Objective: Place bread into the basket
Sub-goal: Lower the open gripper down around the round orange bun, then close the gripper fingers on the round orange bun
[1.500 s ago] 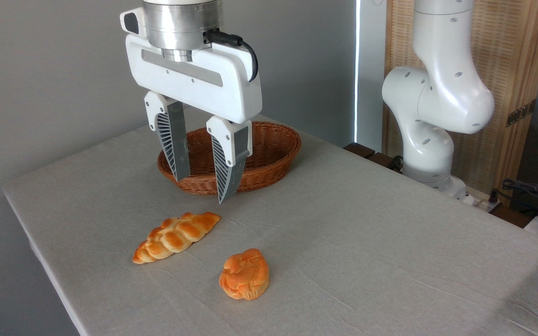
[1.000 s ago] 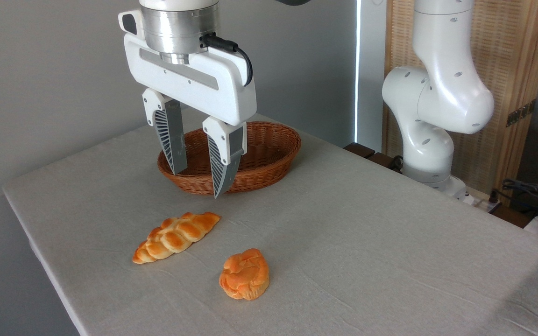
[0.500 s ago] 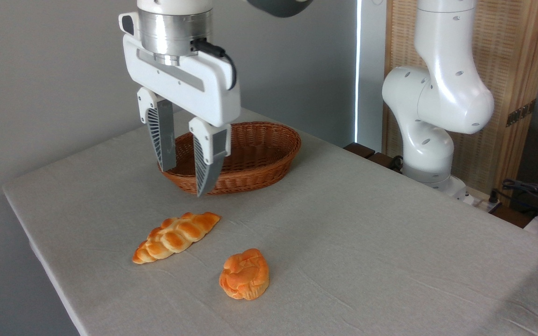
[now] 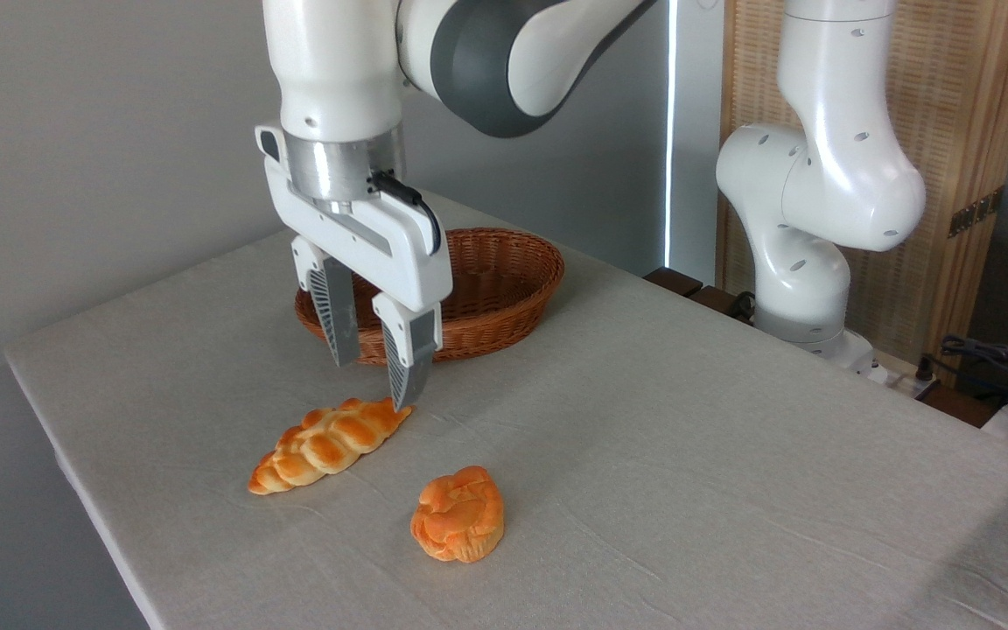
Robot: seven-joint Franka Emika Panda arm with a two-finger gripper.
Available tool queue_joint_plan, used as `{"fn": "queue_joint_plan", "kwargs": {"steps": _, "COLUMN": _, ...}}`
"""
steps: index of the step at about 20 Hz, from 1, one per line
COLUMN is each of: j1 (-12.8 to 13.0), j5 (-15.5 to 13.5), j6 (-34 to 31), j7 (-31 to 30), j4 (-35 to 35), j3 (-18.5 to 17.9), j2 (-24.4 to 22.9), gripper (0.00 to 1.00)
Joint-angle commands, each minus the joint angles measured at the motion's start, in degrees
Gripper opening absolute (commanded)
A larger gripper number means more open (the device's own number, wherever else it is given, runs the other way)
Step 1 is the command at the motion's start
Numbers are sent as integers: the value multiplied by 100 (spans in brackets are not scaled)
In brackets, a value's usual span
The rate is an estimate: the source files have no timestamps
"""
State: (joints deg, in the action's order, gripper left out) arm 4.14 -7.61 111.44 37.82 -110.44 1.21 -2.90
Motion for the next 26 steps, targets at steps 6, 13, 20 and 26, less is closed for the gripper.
{"fn": "queue_joint_plan", "kwargs": {"steps": 6, "j1": -36, "j5": 410, "j6": 237, "j7": 286, "j4": -733, "j3": -745, "j2": -115, "gripper": 100}}
{"fn": "queue_joint_plan", "kwargs": {"steps": 13, "j1": -36, "j5": 384, "j6": 826, "j7": 551, "j4": -1146, "j3": -789, "j2": -88, "gripper": 100}}
{"fn": "queue_joint_plan", "kwargs": {"steps": 20, "j1": -36, "j5": 375, "j6": 1468, "j7": 577, "j4": -1384, "j3": -798, "j2": -1, "gripper": 100}}
{"fn": "queue_joint_plan", "kwargs": {"steps": 26, "j1": -36, "j5": 375, "j6": 1486, "j7": 709, "j4": -1384, "j3": -789, "j2": 61, "gripper": 20}}
